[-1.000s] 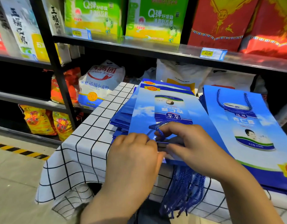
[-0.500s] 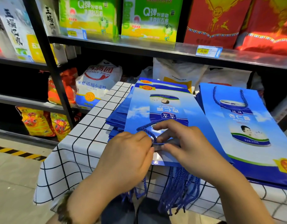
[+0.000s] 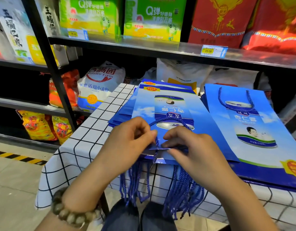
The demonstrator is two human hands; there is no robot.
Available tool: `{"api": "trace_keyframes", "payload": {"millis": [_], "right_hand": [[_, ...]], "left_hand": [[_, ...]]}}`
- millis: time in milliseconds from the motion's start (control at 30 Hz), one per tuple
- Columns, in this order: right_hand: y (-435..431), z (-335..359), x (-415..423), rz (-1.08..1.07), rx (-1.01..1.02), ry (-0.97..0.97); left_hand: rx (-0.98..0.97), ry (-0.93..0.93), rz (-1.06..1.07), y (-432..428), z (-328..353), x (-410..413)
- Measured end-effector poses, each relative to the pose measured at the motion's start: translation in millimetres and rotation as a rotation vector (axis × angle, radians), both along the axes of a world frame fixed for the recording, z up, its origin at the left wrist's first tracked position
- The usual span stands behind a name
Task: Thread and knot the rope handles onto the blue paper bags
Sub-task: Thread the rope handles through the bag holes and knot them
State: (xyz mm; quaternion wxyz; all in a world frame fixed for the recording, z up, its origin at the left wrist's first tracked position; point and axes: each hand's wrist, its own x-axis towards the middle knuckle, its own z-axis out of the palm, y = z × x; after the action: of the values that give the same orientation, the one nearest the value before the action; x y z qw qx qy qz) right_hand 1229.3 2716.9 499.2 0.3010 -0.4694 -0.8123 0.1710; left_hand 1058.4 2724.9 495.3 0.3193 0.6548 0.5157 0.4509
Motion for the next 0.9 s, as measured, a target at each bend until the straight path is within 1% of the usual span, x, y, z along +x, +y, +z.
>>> {"api": "trace_keyframes", "payload": {"millis": [100, 167, 233, 333, 367, 400, 500, 533, 567, 667, 767, 833, 867, 900], "right_hand": [[-1, -3, 1, -0.035, 0.027, 0.025], [-1, -3, 2, -0.04, 0.036, 0.04], [-2, -4, 3, -0.036, 0.054, 0.058], [-3, -4, 5, -0.034, 0.091, 0.039], [-4, -4, 5, -0.029, 0.118, 0.002], [-4, -4, 4, -0.022, 0.179, -0.078], [-2, -11, -7, -0.053, 0.419, -0.443], [-1, -15, -12, -0.082, 0.465, -0.52], [1, -20, -17, -0.106, 0.505, -0.549], [6, -26, -23, -0.145, 0.599, -0.511], [11, -21, -22, -0.125, 0.704, -0.442], [15, -10, -20, -0.172, 0.802, -0.343], [17, -3, -18, -0.216, 0.852, -0.283], [18, 5, -18, -0.26, 0.893, -0.216]], "left_hand": [[-0.068, 0.117, -0.045, 8, 5, 6], [-0.094, 0.141, -0.053, 13, 6, 10], [-0.056, 0.105, 0.016, 20, 10, 11], [-0.04, -0.079, 0.129, 32, 16, 7], [-0.037, -0.115, 0.13, 32, 16, 8], [-0.023, -0.118, 0.126, 31, 15, 10], [0.002, -0.132, 0.09, 24, 12, 19], [0.0, -0.165, 0.08, 23, 11, 20], [-0.002, -0.194, 0.076, 23, 12, 20], [0.029, -0.209, 0.085, 21, 13, 19], [0.176, -0.219, 0.203, 22, 9, 11], [0.266, -0.339, 0.322, 21, 3, 4], [0.284, -0.433, 0.343, 18, 1, 2], [0.273, -0.526, 0.321, 14, 1, 2]]}}
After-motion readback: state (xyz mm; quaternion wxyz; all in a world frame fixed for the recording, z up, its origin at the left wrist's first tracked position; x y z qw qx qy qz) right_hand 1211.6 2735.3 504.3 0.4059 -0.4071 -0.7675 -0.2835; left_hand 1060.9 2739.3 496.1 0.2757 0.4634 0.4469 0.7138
